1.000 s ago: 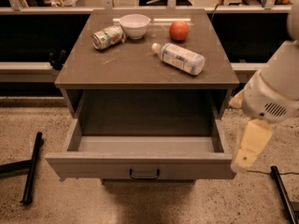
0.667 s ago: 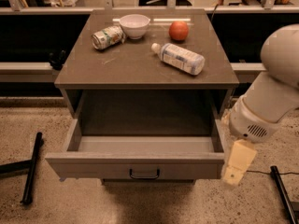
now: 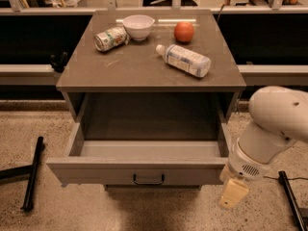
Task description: Close top drawer
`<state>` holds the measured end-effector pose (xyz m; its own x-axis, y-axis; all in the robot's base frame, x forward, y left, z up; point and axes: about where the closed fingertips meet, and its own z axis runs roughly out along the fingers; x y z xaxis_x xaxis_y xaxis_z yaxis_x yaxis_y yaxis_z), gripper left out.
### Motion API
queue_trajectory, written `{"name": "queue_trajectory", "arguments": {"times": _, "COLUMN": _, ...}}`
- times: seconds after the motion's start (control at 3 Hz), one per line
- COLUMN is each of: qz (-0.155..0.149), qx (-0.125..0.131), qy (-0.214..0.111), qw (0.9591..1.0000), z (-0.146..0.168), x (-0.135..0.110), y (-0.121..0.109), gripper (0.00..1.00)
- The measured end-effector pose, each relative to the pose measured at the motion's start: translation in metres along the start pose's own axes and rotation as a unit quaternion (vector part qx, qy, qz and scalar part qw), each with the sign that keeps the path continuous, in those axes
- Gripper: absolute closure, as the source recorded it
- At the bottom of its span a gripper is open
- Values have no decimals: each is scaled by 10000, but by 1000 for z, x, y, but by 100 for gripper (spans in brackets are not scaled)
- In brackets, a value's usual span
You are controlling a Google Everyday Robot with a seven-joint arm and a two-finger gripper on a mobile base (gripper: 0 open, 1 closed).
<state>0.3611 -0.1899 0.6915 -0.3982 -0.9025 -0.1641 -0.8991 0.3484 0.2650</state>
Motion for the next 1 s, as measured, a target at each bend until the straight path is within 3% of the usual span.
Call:
{"name": "queue_trajectory", "arguments": {"times": 0.33, "qz": 176, "qx": -43, "qy": 131, "qw": 9997, "z": 35, "x": 17, "y": -11, "gripper": 64}}
{"name": "queue_trajectory", "arguments": {"times": 0.67, "qz": 400, "qx": 130, "qy": 330, "qw": 9986, "z": 65, "x": 27, "y": -31, "gripper": 88}}
{"name": "queue_trajectory", "arguments": {"times": 1.0, "qz": 798, "qx": 554, "qy": 312, "qw": 9948, "z": 81, "x": 28, "y": -62, "gripper": 100}}
